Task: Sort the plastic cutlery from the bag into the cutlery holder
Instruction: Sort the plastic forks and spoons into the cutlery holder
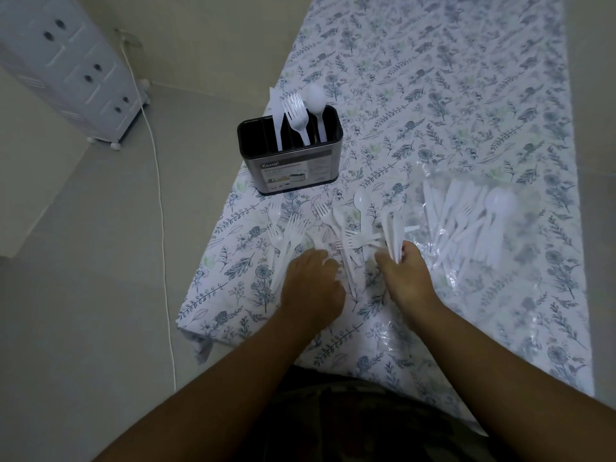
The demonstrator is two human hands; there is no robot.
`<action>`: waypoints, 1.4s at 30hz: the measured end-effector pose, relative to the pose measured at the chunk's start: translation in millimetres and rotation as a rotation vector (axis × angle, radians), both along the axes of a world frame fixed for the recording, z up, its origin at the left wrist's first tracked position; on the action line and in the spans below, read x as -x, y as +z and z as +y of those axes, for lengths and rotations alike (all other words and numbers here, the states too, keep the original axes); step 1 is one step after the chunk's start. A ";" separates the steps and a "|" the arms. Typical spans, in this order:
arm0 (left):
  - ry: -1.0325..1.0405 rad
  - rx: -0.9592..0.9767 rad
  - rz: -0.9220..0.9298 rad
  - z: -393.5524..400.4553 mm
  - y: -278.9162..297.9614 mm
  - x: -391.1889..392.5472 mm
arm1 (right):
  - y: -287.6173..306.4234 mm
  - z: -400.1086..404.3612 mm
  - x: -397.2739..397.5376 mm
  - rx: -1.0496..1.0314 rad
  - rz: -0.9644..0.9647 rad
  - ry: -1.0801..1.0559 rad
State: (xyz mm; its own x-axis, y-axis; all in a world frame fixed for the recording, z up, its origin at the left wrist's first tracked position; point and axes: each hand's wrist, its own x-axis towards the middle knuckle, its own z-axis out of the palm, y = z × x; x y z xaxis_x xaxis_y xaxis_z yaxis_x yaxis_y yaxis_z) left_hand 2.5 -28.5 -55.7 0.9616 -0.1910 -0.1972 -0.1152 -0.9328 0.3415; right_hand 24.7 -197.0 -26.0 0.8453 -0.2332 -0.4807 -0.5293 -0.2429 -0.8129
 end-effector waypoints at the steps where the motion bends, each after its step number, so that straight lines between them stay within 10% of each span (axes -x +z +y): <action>1: 0.039 -0.007 -0.030 5.2 -1.9 3.8 | 1.9 0.0 -0.6 0.010 -0.019 0.020; 14: -0.037 0.081 0.009 -3.5 4.4 8.4 | -4.2 4.5 -2.5 0.083 0.130 0.139; 21: 0.472 0.284 -0.093 37.5 12.3 16.7 | -4.7 13.9 -1.1 -0.151 0.212 0.092; 26: 0.766 0.407 -0.029 82.5 -1.6 12.2 | -6.2 24.1 1.1 0.101 0.145 0.326; 36: 0.655 0.331 0.079 82.8 -8.2 13.3 | 3.6 70.2 -1.5 0.123 0.175 0.886; 42: 0.727 0.373 0.020 94.8 -6.0 19.1 | -6.2 65.1 1.8 0.281 0.080 0.557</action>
